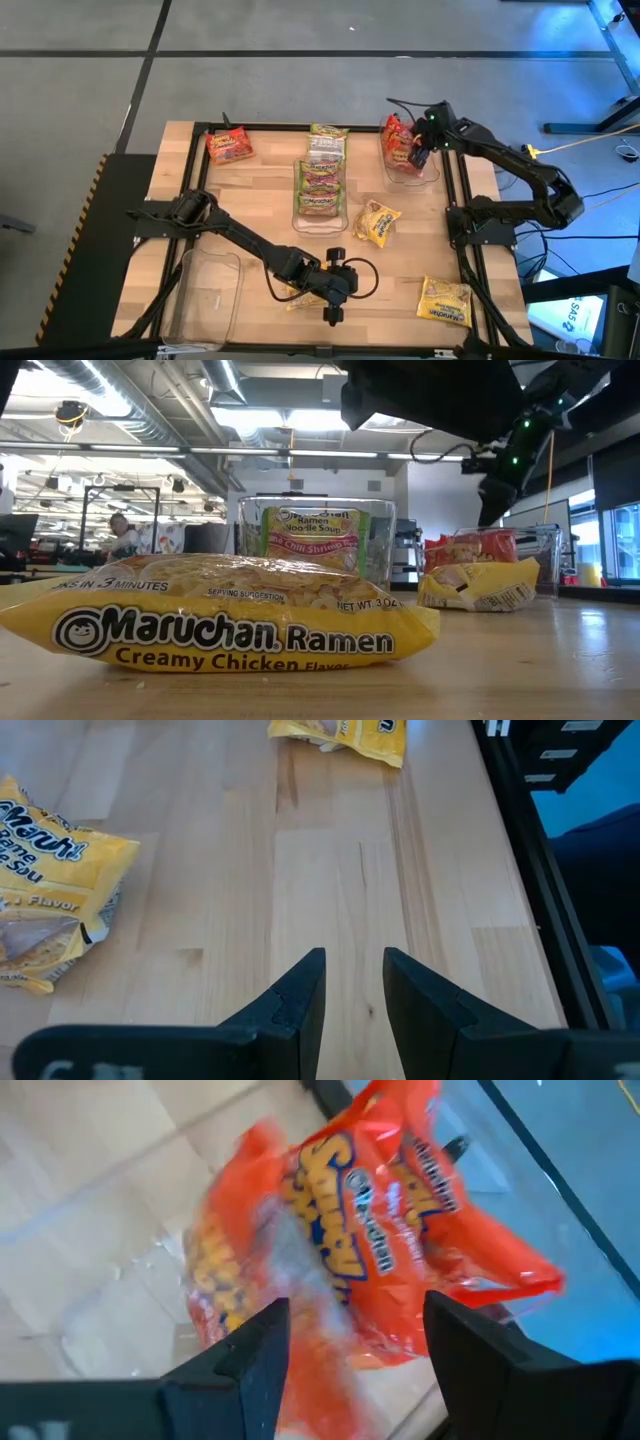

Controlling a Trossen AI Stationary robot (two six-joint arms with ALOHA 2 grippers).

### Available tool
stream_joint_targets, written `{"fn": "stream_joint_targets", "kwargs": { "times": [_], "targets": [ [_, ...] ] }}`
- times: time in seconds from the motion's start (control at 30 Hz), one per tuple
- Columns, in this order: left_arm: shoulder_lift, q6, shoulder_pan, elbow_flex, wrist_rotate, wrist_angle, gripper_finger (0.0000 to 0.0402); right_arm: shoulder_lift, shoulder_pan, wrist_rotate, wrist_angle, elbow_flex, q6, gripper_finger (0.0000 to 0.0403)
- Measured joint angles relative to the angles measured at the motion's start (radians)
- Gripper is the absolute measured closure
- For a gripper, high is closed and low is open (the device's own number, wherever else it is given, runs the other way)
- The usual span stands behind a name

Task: Sort Maruchan noodles
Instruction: Put the bottom orange noodle pack into the top right transparent bin, then put the orange noodle pack into the top right transparent bin

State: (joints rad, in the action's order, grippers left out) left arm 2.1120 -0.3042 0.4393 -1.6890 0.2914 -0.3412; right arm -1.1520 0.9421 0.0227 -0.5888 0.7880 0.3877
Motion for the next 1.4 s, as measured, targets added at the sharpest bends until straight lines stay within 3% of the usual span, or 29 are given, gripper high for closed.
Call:
{"fn": "stream_joint_targets", "kwargs": {
  "times": [0.13, 0.3, 0.43, 0.57, 0.77, 1.03, 1.2, 1.4],
  "targets": [
    [0.0, 0.0, 0.0, 0.0, 0.013, 0.001, 0.0305, 0.031, 0.0, -0.045, -0.071, 0.069, -0.048, 0.0204],
    [0.0, 0.017, -0.001, 0.0, 0.014, 0.002, 0.0305, 0.099, -0.027, -0.214, -0.122, 0.127, -0.169, 0.0204],
    [-0.004, 0.023, 0.0, 0.0, 0.015, -0.014, 0.0305, 0.198, -0.126, -0.351, -0.116, 0.128, -0.262, 0.0204],
    [-0.044, 0.019, 0.001, -0.001, 0.042, -0.069, 0.0305, 0.284, -0.316, -0.384, -0.036, 0.097, -0.365, 0.0204],
    [-0.143, -0.095, -0.026, -0.003, 0.081, -0.283, 0.0305, 0.382, -0.631, -0.264, 0.184, -0.049, -0.467, 0.0204],
    [-0.272, -0.287, -0.064, -0.003, 0.199, -0.663, 0.0305, 0.361, -1.003, -0.038, 0.455, -0.261, -0.492, 0.0204],
    [-0.364, -0.425, -0.161, 0.043, 0.264, -0.883, 0.0305, 0.307, -1.119, 0.131, 0.531, -0.32, -0.473, 0.0204],
    [-0.54, -0.478, -0.332, 0.223, 0.25, -0.906, 0.0305, 0.221, -1.154, 0.173, 0.558, -0.327, -0.457, 0.0204]
  ]
}}
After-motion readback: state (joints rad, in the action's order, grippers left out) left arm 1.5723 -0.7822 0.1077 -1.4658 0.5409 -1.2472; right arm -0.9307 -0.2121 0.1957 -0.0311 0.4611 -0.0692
